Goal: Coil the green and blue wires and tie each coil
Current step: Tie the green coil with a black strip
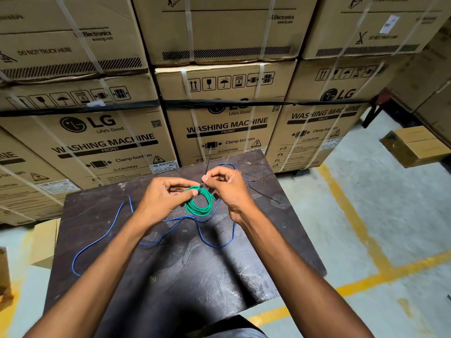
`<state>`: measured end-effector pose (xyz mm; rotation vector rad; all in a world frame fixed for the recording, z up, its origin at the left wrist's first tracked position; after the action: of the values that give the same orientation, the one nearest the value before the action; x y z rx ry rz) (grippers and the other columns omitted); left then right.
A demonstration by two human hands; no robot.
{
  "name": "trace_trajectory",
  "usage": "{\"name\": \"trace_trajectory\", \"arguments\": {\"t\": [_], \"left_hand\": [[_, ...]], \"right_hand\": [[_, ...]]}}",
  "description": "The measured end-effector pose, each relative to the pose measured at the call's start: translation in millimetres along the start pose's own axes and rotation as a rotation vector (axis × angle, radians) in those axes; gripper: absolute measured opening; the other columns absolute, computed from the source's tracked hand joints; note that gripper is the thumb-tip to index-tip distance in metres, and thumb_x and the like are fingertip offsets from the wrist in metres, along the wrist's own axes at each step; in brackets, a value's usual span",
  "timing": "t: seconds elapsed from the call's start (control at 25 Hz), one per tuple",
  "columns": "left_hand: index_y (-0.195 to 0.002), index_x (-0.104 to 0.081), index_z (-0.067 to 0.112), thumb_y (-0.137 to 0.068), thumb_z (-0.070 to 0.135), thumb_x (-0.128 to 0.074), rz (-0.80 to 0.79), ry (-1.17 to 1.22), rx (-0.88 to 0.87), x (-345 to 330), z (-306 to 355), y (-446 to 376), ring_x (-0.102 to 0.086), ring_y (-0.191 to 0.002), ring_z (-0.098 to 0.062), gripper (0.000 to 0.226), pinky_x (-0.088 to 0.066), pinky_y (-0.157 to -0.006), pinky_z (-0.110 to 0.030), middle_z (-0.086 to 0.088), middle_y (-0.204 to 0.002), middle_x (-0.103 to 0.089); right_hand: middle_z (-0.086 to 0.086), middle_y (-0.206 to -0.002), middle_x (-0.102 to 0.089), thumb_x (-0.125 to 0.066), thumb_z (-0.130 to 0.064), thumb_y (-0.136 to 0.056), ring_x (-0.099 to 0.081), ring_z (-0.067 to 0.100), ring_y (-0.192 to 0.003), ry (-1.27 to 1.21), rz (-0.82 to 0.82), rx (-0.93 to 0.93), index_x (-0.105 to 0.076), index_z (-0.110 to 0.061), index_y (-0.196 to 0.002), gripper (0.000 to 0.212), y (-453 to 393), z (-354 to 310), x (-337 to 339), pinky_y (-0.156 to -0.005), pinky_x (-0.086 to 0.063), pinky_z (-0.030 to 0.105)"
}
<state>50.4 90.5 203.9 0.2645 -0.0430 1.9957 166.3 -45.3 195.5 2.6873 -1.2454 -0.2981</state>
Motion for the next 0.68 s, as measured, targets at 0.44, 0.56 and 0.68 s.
{"name": "trace_trajectory", "arguments": {"t": [0.44,0.56,0.68], "left_hand": [[-0.099,-0.080,0.016,-0.084,-0.005,-0.075,0.037,0.088,0.013,-25,-14,2,-0.074,-0.085,-0.006,0.027,-0.057,-0.078,-0.016,-0.001,-0.094,-0.081],[-0.104,-0.077,0.010,-0.085,-0.005,-0.074,0.099,0.088,0.030,-41,-27,-3,-0.074,-0.083,-0.006,0.024,-0.058,-0.078,-0.017,-0.001,-0.094,-0.081],[-0.104,-0.077,0.005,-0.084,-0.005,-0.075,0.082,0.053,0.052,-67,-43,-11,-0.074,-0.080,-0.007,0.023,-0.060,-0.076,-0.019,0.003,-0.088,-0.081]], "right_hand": [[0.000,-0.067,-0.067,-0.066,-0.002,-0.097,-0.058,0.007,-0.056,-0.089,-0.006,-0.086,-0.067,-0.014,-0.082,0.019,2,22,17,-0.057,-0.046,0.024],[0.005,-0.075,-0.071,-0.067,-0.002,-0.097,-0.064,0.014,-0.063,-0.079,-0.003,-0.052,-0.063,-0.014,-0.091,0.014,11,36,37,-0.061,-0.051,0.026],[0.018,-0.090,-0.072,-0.071,-0.002,-0.094,-0.068,0.020,-0.071,-0.083,-0.014,-0.131,-0.062,-0.015,-0.089,0.016,19,63,66,-0.062,-0.055,0.027]]}}
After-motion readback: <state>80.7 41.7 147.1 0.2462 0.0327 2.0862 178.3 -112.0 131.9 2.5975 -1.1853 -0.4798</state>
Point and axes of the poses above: each hand's wrist, its own y-axis away from the middle knuckle, its own x-axis out of the back of the hand, z = x × y, the point moved 3 cm from there along -y, towards the middle knuckle
